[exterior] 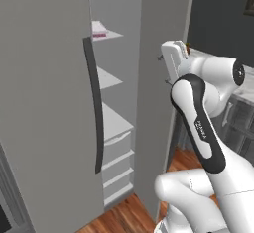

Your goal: The ice cube tray has been filled with water. Take the tray and place it in the freezer to make ice. Close the freezer door after placing the tray.

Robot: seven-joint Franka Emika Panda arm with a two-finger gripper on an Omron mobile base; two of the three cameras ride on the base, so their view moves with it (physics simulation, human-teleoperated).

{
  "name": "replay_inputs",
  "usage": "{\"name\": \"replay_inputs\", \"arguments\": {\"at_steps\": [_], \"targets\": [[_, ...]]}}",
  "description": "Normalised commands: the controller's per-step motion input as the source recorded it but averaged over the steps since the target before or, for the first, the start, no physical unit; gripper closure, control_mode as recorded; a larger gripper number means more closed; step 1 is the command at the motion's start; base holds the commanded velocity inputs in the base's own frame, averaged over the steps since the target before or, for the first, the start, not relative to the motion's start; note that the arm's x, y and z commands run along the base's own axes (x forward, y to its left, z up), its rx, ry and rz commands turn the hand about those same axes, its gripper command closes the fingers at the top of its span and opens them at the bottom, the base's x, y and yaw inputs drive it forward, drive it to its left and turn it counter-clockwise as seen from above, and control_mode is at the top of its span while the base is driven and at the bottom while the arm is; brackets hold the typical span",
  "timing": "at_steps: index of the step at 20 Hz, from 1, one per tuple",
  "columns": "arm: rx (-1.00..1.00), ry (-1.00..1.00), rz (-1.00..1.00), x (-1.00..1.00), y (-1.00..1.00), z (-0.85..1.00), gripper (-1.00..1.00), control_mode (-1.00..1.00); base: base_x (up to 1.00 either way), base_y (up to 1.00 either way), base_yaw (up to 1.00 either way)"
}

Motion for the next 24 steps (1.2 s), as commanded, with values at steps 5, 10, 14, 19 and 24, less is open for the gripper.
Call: {"name": "replay_inputs", "arguments": {"at_steps": [5,10,14,19,24], "targets": [[0.0,0.0,0.0,0.0,0.0,0.0,-1.0,1.0,-0.02,-0.3,0.19],[0.0,0.0,0.0,0.0,0.0,0.0,-1.0,1.0,0.0,-0.04,0.27],[0.0,0.0,0.0,0.0,0.0,0.0,-1.0,1.0,0.0,0.0,0.29],[0.0,0.0,0.0,0.0,0.0,0.0,-1.0,1.0,0.0,-0.18,0.26],[0.0,0.0,0.0,0.0,0.0,0.0,-1.0,1.0,0.0,-0.16,0.2]]}}
